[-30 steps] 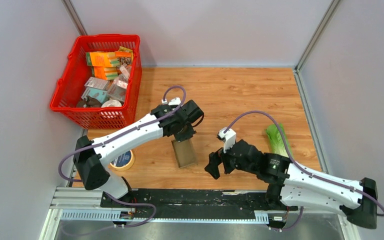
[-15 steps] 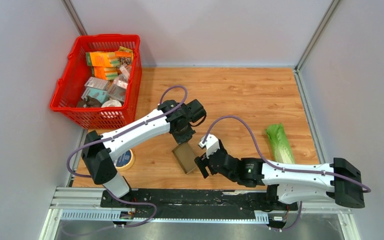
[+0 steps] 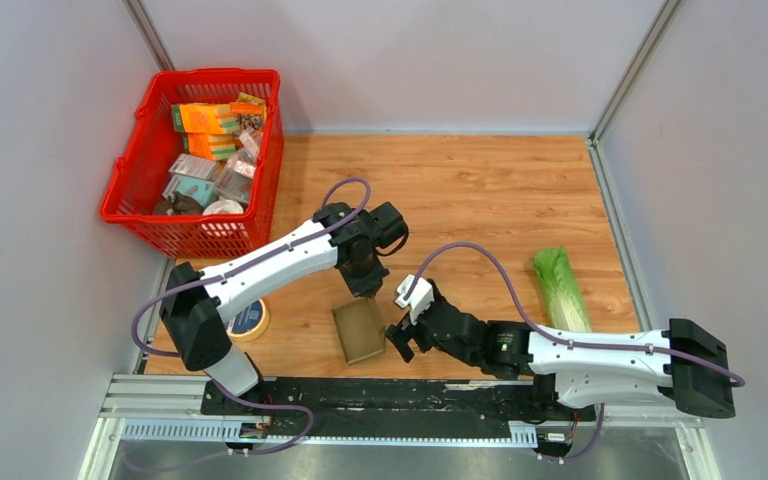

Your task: Fold the paper box

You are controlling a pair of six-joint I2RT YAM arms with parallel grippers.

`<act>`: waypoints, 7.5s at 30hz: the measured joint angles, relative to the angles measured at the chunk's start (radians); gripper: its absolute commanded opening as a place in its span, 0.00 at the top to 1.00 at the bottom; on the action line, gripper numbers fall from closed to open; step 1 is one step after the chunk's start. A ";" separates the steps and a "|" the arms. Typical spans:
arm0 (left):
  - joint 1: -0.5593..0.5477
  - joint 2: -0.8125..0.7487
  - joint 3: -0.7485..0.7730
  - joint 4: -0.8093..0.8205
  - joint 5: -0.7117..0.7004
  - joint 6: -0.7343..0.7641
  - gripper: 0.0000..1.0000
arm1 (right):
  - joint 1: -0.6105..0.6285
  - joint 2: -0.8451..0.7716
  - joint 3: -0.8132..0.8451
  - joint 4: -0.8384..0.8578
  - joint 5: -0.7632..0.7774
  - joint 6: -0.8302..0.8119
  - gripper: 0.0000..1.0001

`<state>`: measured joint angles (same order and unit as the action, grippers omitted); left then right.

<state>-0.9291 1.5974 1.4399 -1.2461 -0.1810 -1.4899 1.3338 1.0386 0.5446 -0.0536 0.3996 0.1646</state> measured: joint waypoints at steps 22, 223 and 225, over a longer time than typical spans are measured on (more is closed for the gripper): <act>0.002 -0.023 -0.098 0.185 0.173 0.135 1.00 | -0.001 -0.125 -0.092 0.108 -0.301 -0.100 0.34; 0.027 -0.397 -0.762 1.039 0.251 1.329 0.75 | -0.661 0.074 0.106 -0.229 -0.659 0.047 0.77; 0.027 -0.393 -0.762 1.038 0.251 1.326 0.77 | -0.661 0.074 0.106 -0.225 -0.653 0.047 0.79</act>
<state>-0.9016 1.2045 0.6781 -0.2085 0.0700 -0.1642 0.6727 1.1126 0.6510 -0.2783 -0.2531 0.2115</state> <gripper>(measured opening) 0.262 0.242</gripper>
